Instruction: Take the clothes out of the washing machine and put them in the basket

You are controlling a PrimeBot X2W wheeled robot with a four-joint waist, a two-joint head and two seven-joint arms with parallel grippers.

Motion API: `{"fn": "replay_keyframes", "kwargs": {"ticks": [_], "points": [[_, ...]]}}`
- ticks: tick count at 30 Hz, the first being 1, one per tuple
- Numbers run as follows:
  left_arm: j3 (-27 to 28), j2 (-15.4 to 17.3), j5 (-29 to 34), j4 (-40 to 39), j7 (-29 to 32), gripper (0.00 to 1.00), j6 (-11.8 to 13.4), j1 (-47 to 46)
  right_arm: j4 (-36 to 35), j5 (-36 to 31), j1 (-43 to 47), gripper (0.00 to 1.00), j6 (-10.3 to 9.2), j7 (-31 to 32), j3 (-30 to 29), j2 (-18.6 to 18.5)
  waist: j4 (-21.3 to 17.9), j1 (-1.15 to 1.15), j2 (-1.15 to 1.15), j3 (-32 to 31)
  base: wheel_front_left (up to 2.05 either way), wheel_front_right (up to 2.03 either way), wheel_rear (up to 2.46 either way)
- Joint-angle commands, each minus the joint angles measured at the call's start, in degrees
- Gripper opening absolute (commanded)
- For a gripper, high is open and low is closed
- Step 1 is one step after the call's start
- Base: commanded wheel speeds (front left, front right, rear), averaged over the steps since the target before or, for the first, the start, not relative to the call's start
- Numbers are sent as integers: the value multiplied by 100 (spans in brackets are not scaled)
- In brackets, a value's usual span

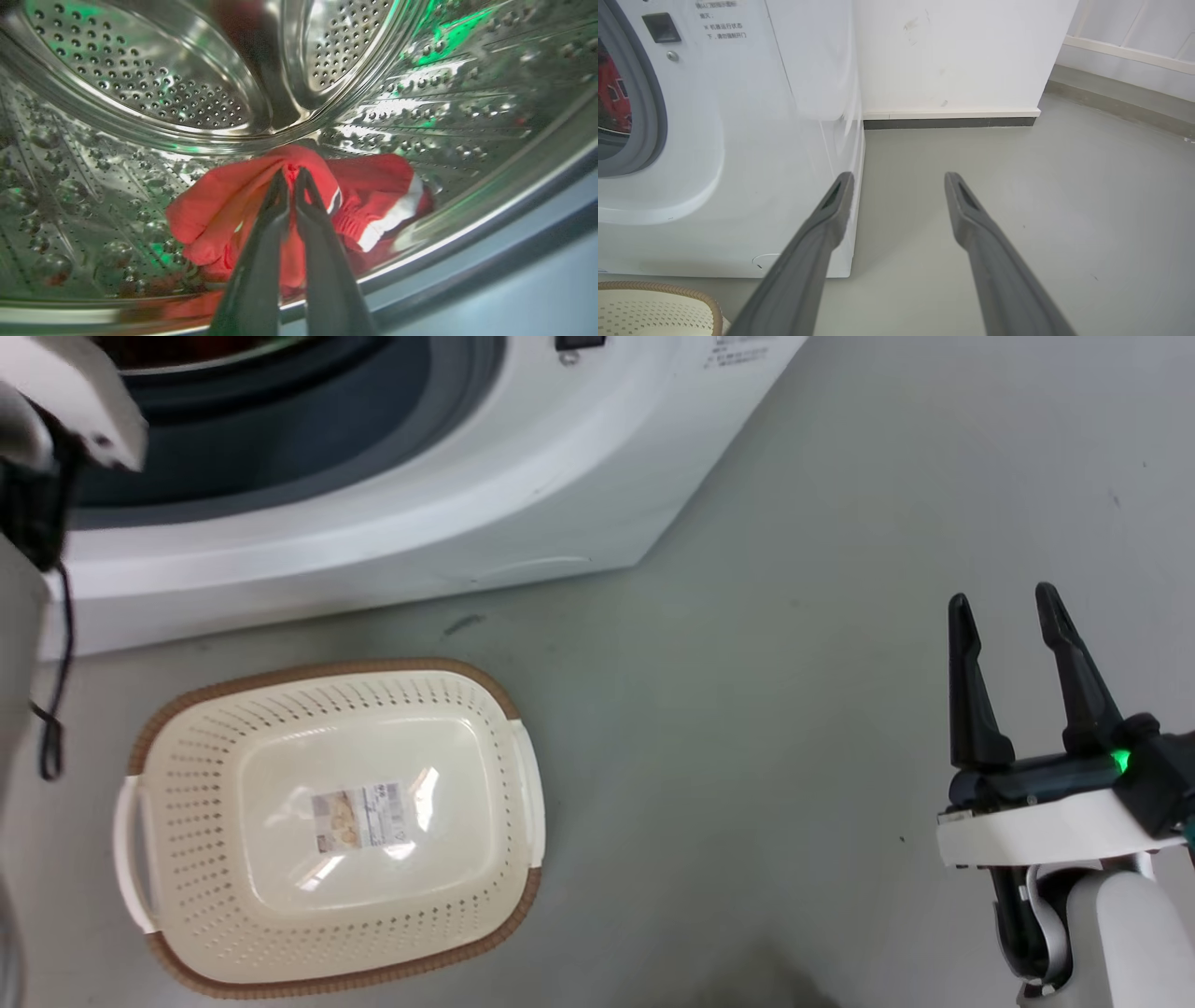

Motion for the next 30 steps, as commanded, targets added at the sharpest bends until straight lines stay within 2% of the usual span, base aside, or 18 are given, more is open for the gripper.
{"fn": "replay_keyframes", "kwargs": {"ticks": [1, 5, 8, 9, 15, 21, 30], "points": [[8, -98, -25, -25, -167, 0, 37, 234, 36, -58, 86, 100, -4, -12, -19, 1, 267, 0, 0, -410, 0, 0, 0], [132, -268, -33, -321, -388, 0, 207, 775, 111, -137, 202, 100, -5, -12, -12, 1, 418, 0, 0, -768, 0, 0, 0], [408, -294, 125, -1009, -409, 0, 427, 1212, 144, -182, 258, 100, -4, -12, -47, 2, 533, 0, 0, -983, 0, 0, 0], [408, -294, 125, -1009, -409, 0, 427, 1212, 144, -182, 258, 100, -4, -12, -47, 2, 533, 0, 0, -983, 0, 0, 0], [1095, -419, 562, -2687, -409, 0, 803, 2468, 246, -255, 436, 100, -4, -12, -93, 1, 746, 0, 0, -1413, 0, 0, 0], [1654, -621, 928, -4023, -403, 0, 981, 3792, 320, -336, 607, 100, -4, -12, -103, 2, 921, 0, 0, -1822, 0, 0, 0], [1757, -828, 1166, -5246, -403, 0, 1225, 5528, 494, -340, 901, 100, -4, -12, -140, 3, 1176, 0, 0, -2344, 0, 0, 0]]}}
